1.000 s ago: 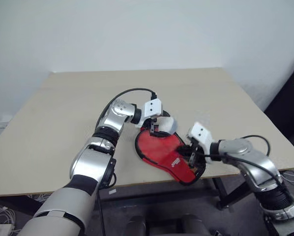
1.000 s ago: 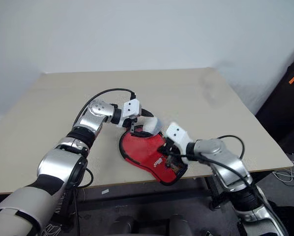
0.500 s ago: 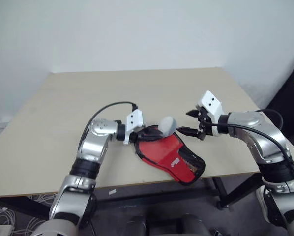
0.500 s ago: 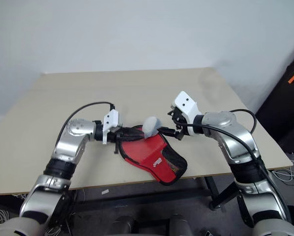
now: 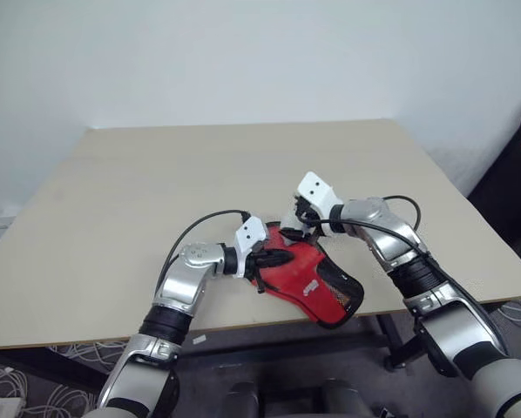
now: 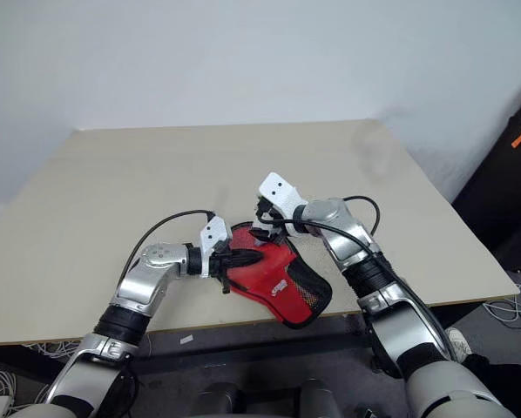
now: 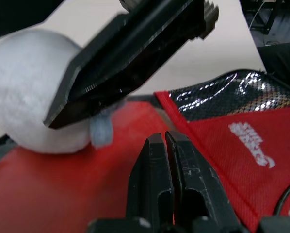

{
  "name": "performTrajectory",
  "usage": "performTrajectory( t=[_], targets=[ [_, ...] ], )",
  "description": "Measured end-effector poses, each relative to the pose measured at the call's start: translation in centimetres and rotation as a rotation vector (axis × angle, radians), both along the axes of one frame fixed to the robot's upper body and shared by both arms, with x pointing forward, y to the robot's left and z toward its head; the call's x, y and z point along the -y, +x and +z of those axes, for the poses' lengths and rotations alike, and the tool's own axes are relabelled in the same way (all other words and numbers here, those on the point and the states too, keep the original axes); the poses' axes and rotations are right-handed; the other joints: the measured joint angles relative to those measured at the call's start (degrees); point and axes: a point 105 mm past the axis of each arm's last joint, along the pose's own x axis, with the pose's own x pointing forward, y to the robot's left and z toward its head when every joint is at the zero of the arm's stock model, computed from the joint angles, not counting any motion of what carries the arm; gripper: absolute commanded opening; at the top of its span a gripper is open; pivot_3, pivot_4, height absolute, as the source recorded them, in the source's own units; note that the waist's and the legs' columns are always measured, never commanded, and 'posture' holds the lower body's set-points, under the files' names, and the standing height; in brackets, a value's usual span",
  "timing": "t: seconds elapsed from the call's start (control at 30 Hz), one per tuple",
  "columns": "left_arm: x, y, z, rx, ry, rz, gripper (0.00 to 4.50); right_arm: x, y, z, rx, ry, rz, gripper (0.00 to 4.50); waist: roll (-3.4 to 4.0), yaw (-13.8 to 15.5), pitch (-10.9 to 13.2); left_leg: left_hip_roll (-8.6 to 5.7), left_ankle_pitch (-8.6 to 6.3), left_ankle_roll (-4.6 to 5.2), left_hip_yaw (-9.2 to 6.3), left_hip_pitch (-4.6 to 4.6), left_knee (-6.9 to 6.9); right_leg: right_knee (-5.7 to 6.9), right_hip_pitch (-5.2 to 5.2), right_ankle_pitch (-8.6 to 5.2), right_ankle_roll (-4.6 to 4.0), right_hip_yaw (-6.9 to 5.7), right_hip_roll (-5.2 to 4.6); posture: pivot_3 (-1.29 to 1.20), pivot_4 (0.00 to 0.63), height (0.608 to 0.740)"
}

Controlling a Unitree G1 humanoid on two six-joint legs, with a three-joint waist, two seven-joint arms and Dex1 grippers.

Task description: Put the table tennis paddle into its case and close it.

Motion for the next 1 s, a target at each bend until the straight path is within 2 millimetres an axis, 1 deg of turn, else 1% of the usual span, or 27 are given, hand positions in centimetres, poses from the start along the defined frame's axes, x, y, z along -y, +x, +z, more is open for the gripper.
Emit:
performTrajectory(
  t=[0.1,0.17,0.2,0.27,0.37,0.5,0.63,0.7,0.73,0.9,1.0],
  targets=[
    [0.3,-0.3,-0.7,-0.028,0.009,-0.012,0.01,0.7,0.5,-1.1,-0.007,-0.040,-0.033,4.50,0.01,-0.04,0.00,0.00,0.00,0.00,0.00,0.01,-0.03,0.00,-0.02,0.00,0.00,0.01,0.00,0.00,0.000,0.740],
    [0.6,-0.7,-1.3,-0.047,0.019,-0.029,0.01,0.7,0.7,-1.5,-0.004,-0.052,-0.043,4.50,0.03,-0.06,-0.01,0.00,0.00,0.00,0.01,0.03,-0.06,0.00,-0.02,0.00,0.00,0.02,0.01,0.00,0.000,0.740],
    [0.6,-0.8,-1.7,-0.058,0.025,-0.034,0.00,0.6,0.8,-1.7,-0.004,-0.057,-0.048,4.33,0.04,-0.07,-0.01,0.01,0.00,0.00,0.00,0.03,-0.07,0.00,-0.02,0.00,0.00,0.02,0.03,0.00,0.000,0.740],
    [0.7,-0.9,-2.0,-0.064,0.032,-0.044,0.00,0.5,1.1,-1.8,0.002,-0.065,-0.065,3.91,0.05,-0.09,-0.02,0.02,0.00,0.00,0.00,0.05,-0.08,0.00,-0.03,0.00,-0.01,0.03,0.04,0.00,0.000,0.740],
    [0.8,-0.9,-2.1,-0.060,0.032,-0.054,0.00,0.4,1.5,-1.8,0.009,-0.064,-0.083,2.82,0.08,-0.04,-0.04,0.01,0.00,0.00,0.01,0.07,-0.07,0.00,0.02,0.01,-0.01,0.05,0.04,0.00,0.000,0.740],
    [0.9,0.3,-2.2,-0.048,0.043,-0.043,0.00,0.5,2.0,-2.0,0.009,-0.061,-0.121,1.53,0.09,-0.03,-0.05,0.01,0.00,0.00,-0.01,0.15,-0.03,0.00,0.13,0.00,-0.01,0.02,0.04,0.00,0.000,0.740],
    [0.7,1.2,-2.3,-0.038,0.053,-0.035,0.00,1.1,2.6,-1.9,0.011,-0.056,-0.157,0.58,0.12,-0.04,-0.07,0.00,0.00,0.00,-0.01,0.15,-0.05,0.00,0.13,0.00,-0.01,0.02,0.04,0.00,0.000,0.740],
    [0.7,1.4,-2.3,-0.036,0.055,-0.035,0.00,1.4,2.9,-1.9,0.010,-0.057,-0.178,0.39,0.12,-0.03,-0.07,0.00,0.00,0.00,-0.02,0.15,-0.04,0.00,0.14,0.01,-0.01,0.02,0.04,0.00,0.000,0.740],
    [0.7,1.5,-2.3,-0.035,0.057,-0.036,0.00,1.6,3.1,-1.9,0.010,-0.059,-0.189,0.37,0.12,-0.04,-0.07,0.00,0.00,0.00,-0.02,0.15,-0.04,-0.01,0.14,0.01,-0.01,0.02,0.04,0.00,0.000,0.740],
    [0.7,1.9,-2.3,-0.036,0.057,-0.041,0.00,2.5,3.7,-2.2,0.010,-0.071,-0.238,0.37,0.13,-0.03,-0.07,0.00,0.00,0.00,-0.02,0.13,-0.04,0.00,0.14,0.01,-0.01,0.02,0.04,0.00,0.000,0.740],
    [0.8,2.1,-2.4,-0.031,0.058,-0.043,0.00,2.7,4.1,-1.7,0.021,-0.070,-0.261,0.37,0.15,-0.02,-0.07,-0.01,0.00,0.00,-0.03,0.14,-0.05,0.00,0.14,0.00,-0.01,0.01,0.04,0.00,0.000,0.740]
  ],
)
